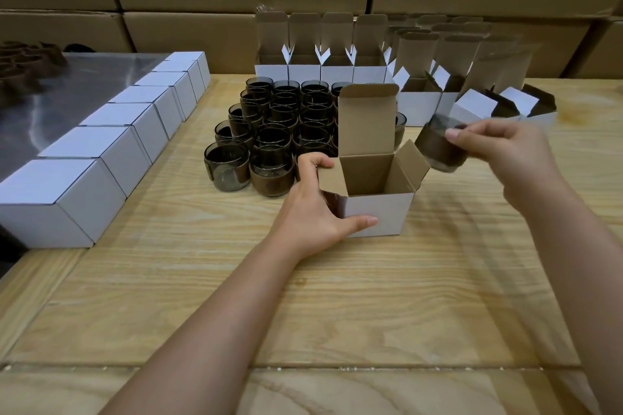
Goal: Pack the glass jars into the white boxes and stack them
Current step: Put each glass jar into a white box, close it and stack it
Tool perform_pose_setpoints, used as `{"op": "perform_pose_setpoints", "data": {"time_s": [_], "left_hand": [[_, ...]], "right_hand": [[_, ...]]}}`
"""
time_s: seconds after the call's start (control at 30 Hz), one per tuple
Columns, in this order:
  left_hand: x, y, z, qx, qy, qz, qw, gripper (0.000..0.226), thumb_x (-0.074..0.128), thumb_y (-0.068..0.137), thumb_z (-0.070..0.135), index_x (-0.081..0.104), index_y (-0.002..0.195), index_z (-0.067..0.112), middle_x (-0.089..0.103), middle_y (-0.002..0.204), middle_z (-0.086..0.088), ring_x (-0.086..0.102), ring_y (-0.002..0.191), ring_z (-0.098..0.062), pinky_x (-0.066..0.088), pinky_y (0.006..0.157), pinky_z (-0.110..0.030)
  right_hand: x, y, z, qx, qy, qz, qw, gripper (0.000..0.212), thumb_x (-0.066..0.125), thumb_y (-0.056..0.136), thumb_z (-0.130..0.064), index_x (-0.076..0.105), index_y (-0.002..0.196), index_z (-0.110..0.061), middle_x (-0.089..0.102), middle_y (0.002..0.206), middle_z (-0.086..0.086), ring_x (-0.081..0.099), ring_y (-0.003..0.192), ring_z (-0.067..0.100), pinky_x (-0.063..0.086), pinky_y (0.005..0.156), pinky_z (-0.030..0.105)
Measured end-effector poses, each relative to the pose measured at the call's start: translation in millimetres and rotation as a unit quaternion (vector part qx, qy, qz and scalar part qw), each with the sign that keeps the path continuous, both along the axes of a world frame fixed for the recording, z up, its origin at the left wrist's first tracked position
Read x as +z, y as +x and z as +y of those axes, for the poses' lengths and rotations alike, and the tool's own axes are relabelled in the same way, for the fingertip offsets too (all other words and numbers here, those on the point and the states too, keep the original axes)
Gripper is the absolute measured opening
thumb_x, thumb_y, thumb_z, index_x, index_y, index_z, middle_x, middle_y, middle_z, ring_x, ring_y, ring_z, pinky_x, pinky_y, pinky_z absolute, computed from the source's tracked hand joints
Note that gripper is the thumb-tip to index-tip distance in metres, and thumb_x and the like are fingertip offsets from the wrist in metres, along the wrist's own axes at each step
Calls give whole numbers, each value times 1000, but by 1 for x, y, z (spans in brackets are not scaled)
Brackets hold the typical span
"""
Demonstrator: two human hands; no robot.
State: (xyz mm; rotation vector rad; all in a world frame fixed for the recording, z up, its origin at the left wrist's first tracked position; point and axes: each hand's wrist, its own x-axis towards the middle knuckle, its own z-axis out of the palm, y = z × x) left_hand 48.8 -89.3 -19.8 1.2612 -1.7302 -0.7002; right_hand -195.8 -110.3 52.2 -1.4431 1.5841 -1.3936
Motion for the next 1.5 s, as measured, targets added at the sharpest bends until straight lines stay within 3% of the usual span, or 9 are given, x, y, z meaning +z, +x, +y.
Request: {"op": "perform_pose_setpoints", "data": {"time_s": [0.2, 0.37, 0.53, 0.67, 0.9, 1.13, 1.27, 1.37, 1.5], "left_hand": [[0, 0, 1, -5, 2, 7, 1000, 82, 85, 51, 55, 18, 99, 61, 50, 103, 15, 52, 94, -3, 44, 72, -23], [-1, 0, -1, -5, -2, 7, 1000, 82, 84, 49, 57, 19, 98, 59, 51, 101, 16, 55, 85, -3, 40, 61, -10], [-2, 1, -3, -14, -14, 10, 1000, 82, 87, 51, 52, 22, 100, 51, 48, 103, 24, 49, 94, 16, 40, 66, -1], [-4, 1, -3, -14, -24, 13, 1000, 83, 88, 54, 48, 21, 103, 48, 51, 100, 21, 53, 88, 14, 41, 64, -4], [-6, 0, -4, -12, -20, 3, 1000, 82, 86, 54, 50, 21, 102, 46, 56, 81, 13, 55, 66, 9, 39, 56, -7], [-7, 0, -6, -20, -19, 15, 1000, 82, 86, 53, 50, 21, 103, 45, 58, 79, 12, 57, 62, 5, 41, 54, -9], [-8, 0, -5, -17, -30, 15, 999, 84, 86, 53, 50, 20, 106, 47, 56, 68, 14, 57, 60, 5, 40, 54, -7], [-8, -1, -5, -22, -44, 21, 999, 99, 88, 56, 45, 14, 121, 50, 62, 104, 14, 60, 91, 6, 45, 76, -7], [-6, -1, -3, -30, -55, 9, 998, 102, 88, 60, 42, 10, 126, 48, 58, 128, 0, 59, 109, -11, 48, 94, -32]], "right_hand": [[53, 17, 20, 71, -82, 48, 993, 19, 71, 82, -22, 65, 68, -12, 69, 78, -3, 67, 82, 10, 51, 88, 33], [66, 53, 34, 117, -60, 151, 980, 29, 76, 71, -41, 71, 68, -13, 69, 83, 14, 64, 85, 22, 49, 81, 37], [42, 82, 36, 95, -26, 310, 946, 30, 73, 74, -49, 68, 62, -23, 65, 67, -2, 55, 68, 3, 36, 54, 22], [19, 85, 31, 84, -33, 368, 925, 28, 69, 76, -51, 62, 60, -30, 63, 73, -4, 50, 98, 21, 39, 76, 32], [-4, 85, 30, 57, 10, 499, 865, 44, 49, 83, -61, 75, 81, -26, 63, 108, -8, 28, 125, 19, 3, 112, 41], [0, 82, 30, 116, 64, 578, 805, 74, 15, 78, -69, 75, 92, -29, 58, 120, -8, 21, 134, 16, -8, 112, 57], [-4, 80, 31, 97, -55, 451, 886, 55, 33, 91, -57, 73, 91, -20, 59, 105, -6, 42, 119, 18, 28, 102, 39], [-15, 75, 29, 11, -210, 207, 955, 24, 49, 94, -29, 68, 97, -14, 56, 107, -5, 51, 107, 9, 38, 90, 23], [-27, 70, 23, -2, -119, -212, 970, 21, 41, 99, -19, 58, 103, -30, 59, 108, -10, 59, 95, 6, 49, 77, 24]]}}
